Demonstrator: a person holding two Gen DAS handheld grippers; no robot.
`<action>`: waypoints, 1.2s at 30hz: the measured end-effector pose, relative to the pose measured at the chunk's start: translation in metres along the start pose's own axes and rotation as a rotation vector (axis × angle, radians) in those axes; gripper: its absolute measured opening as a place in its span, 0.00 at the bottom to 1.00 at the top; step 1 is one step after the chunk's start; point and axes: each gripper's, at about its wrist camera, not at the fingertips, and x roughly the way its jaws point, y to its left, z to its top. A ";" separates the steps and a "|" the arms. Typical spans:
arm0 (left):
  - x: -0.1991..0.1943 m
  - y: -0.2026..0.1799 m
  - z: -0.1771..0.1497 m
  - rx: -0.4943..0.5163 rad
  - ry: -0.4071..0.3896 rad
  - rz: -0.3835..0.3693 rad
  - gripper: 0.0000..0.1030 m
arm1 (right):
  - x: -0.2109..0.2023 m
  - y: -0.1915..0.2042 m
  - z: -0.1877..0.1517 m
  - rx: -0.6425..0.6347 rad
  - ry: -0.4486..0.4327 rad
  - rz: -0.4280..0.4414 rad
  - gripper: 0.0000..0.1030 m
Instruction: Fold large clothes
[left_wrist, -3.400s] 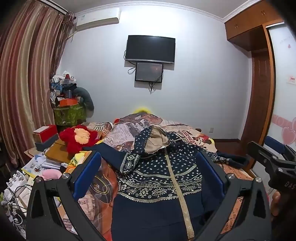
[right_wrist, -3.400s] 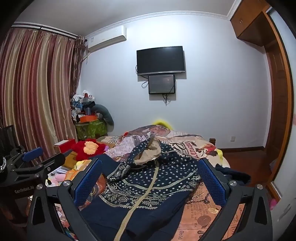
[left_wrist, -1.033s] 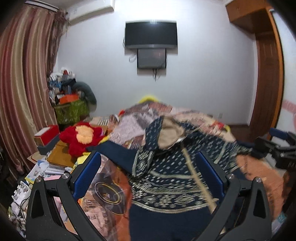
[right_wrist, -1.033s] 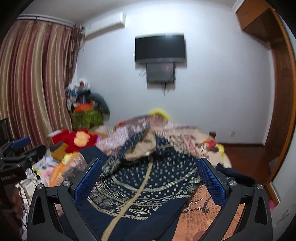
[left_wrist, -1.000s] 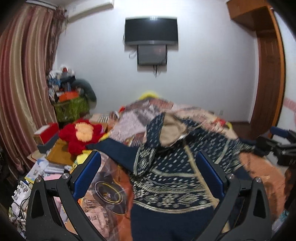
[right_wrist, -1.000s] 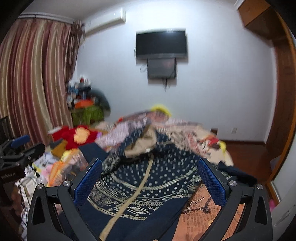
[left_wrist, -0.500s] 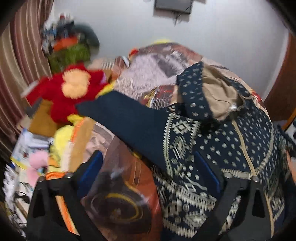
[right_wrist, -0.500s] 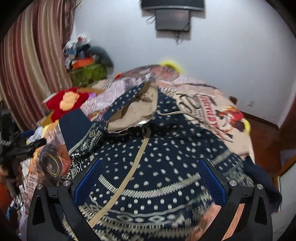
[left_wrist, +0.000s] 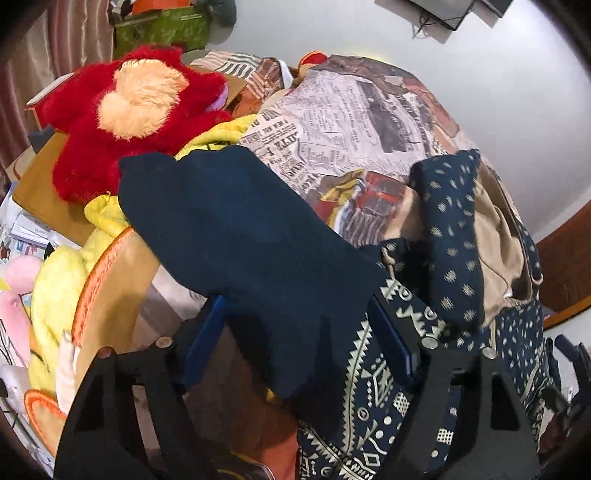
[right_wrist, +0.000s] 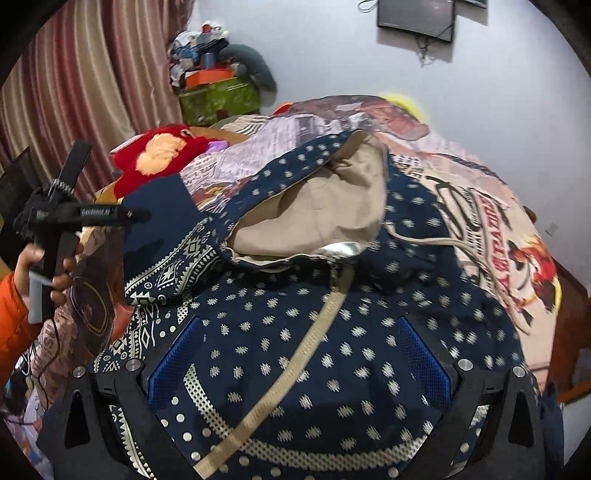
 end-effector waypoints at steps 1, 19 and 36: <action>0.002 0.003 0.004 -0.018 0.003 -0.006 0.68 | 0.001 0.001 0.000 -0.004 0.000 0.003 1.00; 0.005 0.013 0.034 -0.065 0.004 0.043 0.03 | 0.014 -0.025 -0.003 0.104 0.016 0.055 1.00; -0.040 -0.177 -0.045 0.372 0.092 -0.225 0.03 | -0.023 -0.031 0.003 0.092 -0.008 0.020 1.00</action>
